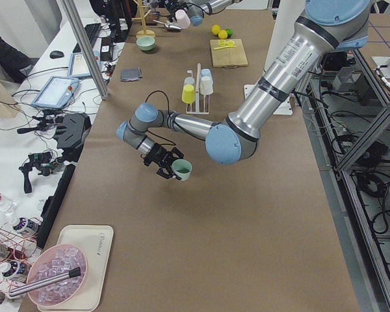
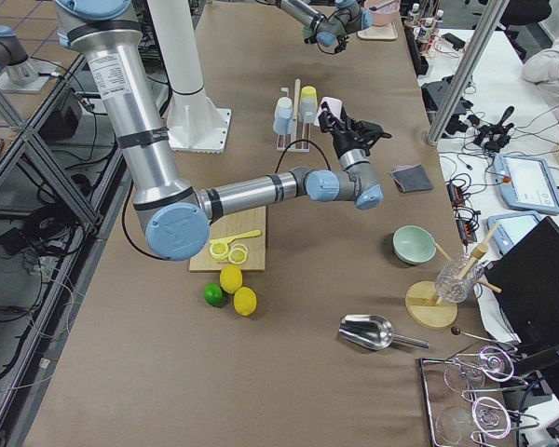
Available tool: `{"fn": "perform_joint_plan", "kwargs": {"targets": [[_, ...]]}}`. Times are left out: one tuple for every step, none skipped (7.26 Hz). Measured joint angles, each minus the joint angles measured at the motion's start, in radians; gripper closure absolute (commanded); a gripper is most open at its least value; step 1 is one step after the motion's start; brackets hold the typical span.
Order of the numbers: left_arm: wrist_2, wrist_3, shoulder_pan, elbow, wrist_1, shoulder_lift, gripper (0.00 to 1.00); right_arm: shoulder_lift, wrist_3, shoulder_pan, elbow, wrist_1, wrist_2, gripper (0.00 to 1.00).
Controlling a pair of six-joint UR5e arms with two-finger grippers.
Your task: Place cup on cup holder
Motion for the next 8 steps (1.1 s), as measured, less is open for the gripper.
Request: {"fn": "perform_joint_plan", "kwargs": {"targets": [[0.000, 0.000, -0.022, -0.061, 0.031, 0.012, 1.00, 0.007, -0.078, -0.022, -0.006, -0.001, 0.008, 0.93], [0.000, -0.004, -0.044, -0.145, 0.066, 0.036, 1.00, 0.016, -0.143, -0.040, -0.017, -0.002, 0.012, 0.95], [0.000, -0.012, -0.072, -0.241, 0.099, 0.067, 1.00, 0.032, -0.200, -0.058, -0.037, -0.001, 0.013, 0.95], [0.000, -0.019, -0.100, -0.335, 0.121, 0.101, 1.00, 0.050, -0.252, -0.076, -0.063, 0.000, 0.014, 0.95], [-0.001, -0.033, -0.120, -0.422, 0.131, 0.140, 1.00, 0.070, -0.295, -0.097, -0.086, 0.002, 0.014, 0.95], [-0.002, -0.062, -0.131, -0.506, 0.134, 0.185, 1.00, 0.096, -0.340, -0.120, -0.112, 0.002, 0.021, 0.95], [-0.003, -0.088, -0.139, -0.575, 0.127, 0.232, 1.00, 0.122, -0.388, -0.143, -0.138, 0.002, 0.032, 0.95], [-0.004, -0.102, -0.148, -0.623, 0.104, 0.275, 1.00, 0.144, -0.438, -0.165, -0.161, 0.002, 0.040, 0.95]]}}
